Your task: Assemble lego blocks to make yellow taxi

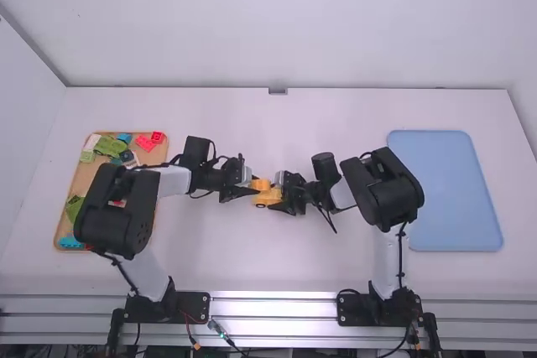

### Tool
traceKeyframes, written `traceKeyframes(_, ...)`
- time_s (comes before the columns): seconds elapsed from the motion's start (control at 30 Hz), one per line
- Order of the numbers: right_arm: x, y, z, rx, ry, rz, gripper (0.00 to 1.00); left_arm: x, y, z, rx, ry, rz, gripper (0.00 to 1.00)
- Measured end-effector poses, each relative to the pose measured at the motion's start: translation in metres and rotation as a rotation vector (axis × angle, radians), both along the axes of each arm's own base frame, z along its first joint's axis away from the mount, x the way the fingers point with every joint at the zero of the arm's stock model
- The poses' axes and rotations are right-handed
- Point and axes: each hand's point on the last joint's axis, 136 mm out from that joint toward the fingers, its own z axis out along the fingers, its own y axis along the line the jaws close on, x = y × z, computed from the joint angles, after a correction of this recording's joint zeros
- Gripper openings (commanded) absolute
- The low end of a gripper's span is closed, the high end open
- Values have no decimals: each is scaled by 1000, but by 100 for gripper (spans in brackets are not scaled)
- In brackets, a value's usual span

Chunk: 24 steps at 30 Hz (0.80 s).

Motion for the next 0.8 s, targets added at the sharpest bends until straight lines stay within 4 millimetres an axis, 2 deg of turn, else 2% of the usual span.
traceKeyframes(0.1, 0, 0, 0, 0, 0, 0, 42, -3, -5, -7, -7, 29, -11, 6)
traceKeyframes(0.4, -7, 0, -1, 5, 10, 29, 38, -6, -28, -11, 7, 23, -39, 2)
traceKeyframes(0.57, -9, 1, -1, 4, 16, 54, 37, -4, -27, -20, 30, 60, -10, 2)
traceKeyframes(0.8, -7, 2, 0, -6, 16, 78, 36, -6, -24, -22, 33, 106, 7, 2)
